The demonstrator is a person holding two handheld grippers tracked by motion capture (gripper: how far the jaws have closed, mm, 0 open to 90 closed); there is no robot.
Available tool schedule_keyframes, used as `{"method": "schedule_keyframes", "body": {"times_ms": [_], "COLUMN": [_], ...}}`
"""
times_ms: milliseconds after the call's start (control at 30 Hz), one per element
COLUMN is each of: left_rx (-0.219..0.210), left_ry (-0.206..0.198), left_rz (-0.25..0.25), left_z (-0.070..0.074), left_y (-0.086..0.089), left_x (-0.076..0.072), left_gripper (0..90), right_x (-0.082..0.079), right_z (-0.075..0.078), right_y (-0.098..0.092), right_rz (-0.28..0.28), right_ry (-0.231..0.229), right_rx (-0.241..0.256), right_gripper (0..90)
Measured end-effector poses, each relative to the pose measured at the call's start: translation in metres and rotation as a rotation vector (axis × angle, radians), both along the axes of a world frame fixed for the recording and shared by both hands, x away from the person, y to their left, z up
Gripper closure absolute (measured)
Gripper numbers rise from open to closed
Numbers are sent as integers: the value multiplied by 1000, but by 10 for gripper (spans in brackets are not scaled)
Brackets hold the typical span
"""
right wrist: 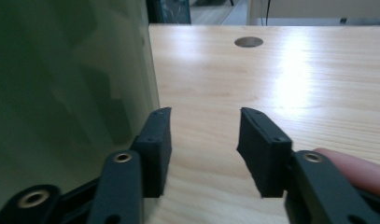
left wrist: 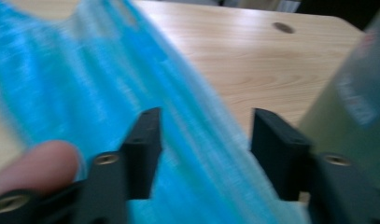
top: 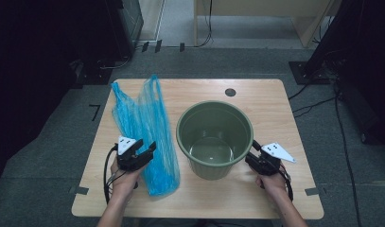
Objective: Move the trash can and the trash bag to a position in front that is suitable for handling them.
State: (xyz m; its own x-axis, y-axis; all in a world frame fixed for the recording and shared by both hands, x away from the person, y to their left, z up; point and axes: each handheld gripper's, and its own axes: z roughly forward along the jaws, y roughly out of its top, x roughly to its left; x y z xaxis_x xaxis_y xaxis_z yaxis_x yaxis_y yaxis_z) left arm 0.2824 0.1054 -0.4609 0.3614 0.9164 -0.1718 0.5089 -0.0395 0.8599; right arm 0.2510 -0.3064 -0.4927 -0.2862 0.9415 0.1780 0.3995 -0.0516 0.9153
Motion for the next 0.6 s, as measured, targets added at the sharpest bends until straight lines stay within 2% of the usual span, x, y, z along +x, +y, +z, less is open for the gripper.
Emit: {"method": "schedule_keyframes", "body": {"times_ms": [133, 200, 267, 333, 400, 433, 600], "left_rx": [10, -15, -11, 7, -12, -14, 17], "left_ry": [-13, -8, -5, -13, -3, -5, -8], "left_rz": [-70, -114, -156, -131, -144, -149, -147], "left_z": [1, -1, -2, -1, -1, -2, 0], "left_y": [-28, -40, -50, -53, -50, -49, -50], "left_x": [6, 7, 5, 2, 0, -2, -16], "left_gripper": [632, 679, 712, 796, 831, 878, 898], "right_x": [2, 2, 0, -3, -6, -9, -14], "right_z": [4, 4, 5, 7, 9, 11, 13], "right_y": [12, 16, 23, 29, 33, 35, 40], "right_rz": [-6, 18, 47, 75, 75, 89, 84], "right_ry": [8, 18, 24, 28, 35, 41, 43], "right_rx": [35, 56, 55, 44, 34, 42, 23], "right_gripper": [658, 685, 703, 742, 756, 782, 841]}}
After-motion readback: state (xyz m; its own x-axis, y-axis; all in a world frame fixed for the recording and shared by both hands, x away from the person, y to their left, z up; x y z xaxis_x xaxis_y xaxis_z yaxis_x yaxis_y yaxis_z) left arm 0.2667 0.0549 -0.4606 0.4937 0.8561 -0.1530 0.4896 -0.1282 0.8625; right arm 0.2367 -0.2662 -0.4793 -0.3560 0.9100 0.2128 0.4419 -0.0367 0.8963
